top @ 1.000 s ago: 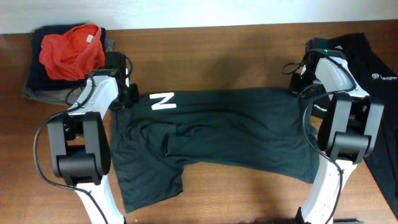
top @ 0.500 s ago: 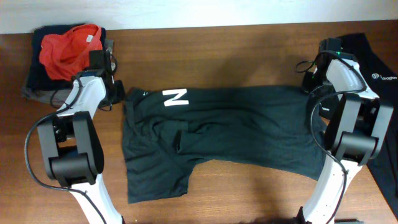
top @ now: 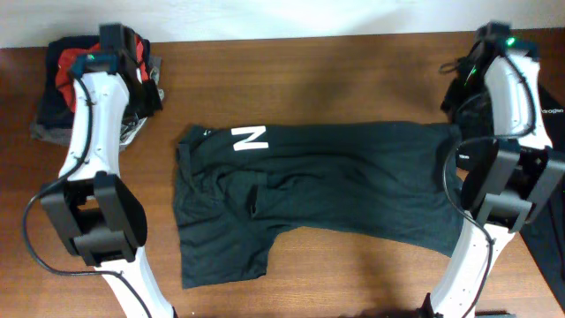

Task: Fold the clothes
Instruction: 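Release the shirt and lift both grippers away to the sides, then lower both grippers toward the bottom corners of the shirt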

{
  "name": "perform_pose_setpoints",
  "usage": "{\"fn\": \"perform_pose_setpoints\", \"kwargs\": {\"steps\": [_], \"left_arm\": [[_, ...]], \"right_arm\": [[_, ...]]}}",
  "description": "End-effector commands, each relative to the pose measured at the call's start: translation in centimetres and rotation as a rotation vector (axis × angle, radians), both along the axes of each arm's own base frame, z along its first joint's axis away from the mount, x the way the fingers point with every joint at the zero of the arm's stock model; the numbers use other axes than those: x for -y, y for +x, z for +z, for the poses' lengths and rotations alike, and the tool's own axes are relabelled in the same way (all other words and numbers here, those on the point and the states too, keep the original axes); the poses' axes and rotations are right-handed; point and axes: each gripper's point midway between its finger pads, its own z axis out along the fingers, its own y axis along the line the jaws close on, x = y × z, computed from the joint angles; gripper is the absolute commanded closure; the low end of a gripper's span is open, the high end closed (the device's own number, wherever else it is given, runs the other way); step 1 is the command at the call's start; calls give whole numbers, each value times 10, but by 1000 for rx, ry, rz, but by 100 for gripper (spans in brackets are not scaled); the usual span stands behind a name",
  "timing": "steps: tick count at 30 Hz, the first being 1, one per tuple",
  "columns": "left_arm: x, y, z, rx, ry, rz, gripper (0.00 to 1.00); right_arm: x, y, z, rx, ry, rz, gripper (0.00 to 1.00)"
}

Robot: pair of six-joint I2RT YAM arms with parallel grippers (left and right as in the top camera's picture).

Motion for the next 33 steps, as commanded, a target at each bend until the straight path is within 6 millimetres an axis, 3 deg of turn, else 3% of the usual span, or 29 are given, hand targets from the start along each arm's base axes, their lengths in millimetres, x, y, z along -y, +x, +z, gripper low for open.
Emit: {"fn": "perform_pose_setpoints", "kwargs": {"steps": [1, 3, 6, 11, 16, 20, 22, 25, 29, 33], "left_arm": [[5, 2, 31, 35, -31, -2, 55], [8, -5, 52, 38, -41, -5, 25], [9, -16, 82, 51, -43, -5, 8], [11, -39, 124, 80, -53, 33, 4], [36, -51, 161, 182, -173, -24, 3], [45, -79, 192, 245, -190, -44, 3], [48, -101, 201, 250, -181, -47, 3], [46, -138, 198, 215, -154, -35, 2], [50, -187, 171, 121, -165, -27, 2], [54, -217, 135, 55, -178, -23, 2]], "right_arm": [[-16, 7, 75, 169, 64, 11, 26], [-24, 1, 106, 215, 85, 22, 23], [-34, -15, 147, 273, 96, 33, 16], [-44, -53, 191, 308, 85, 36, 10], [-63, -77, 228, 399, 106, 76, 6], [-84, -108, 250, 439, 93, 122, 1], [-93, -129, 252, 429, 86, 154, 1], [-94, -160, 239, 369, 51, 148, 1], [-96, -199, 208, 270, 64, 100, 1], [-99, -221, 178, 222, 89, 27, 1]]}}
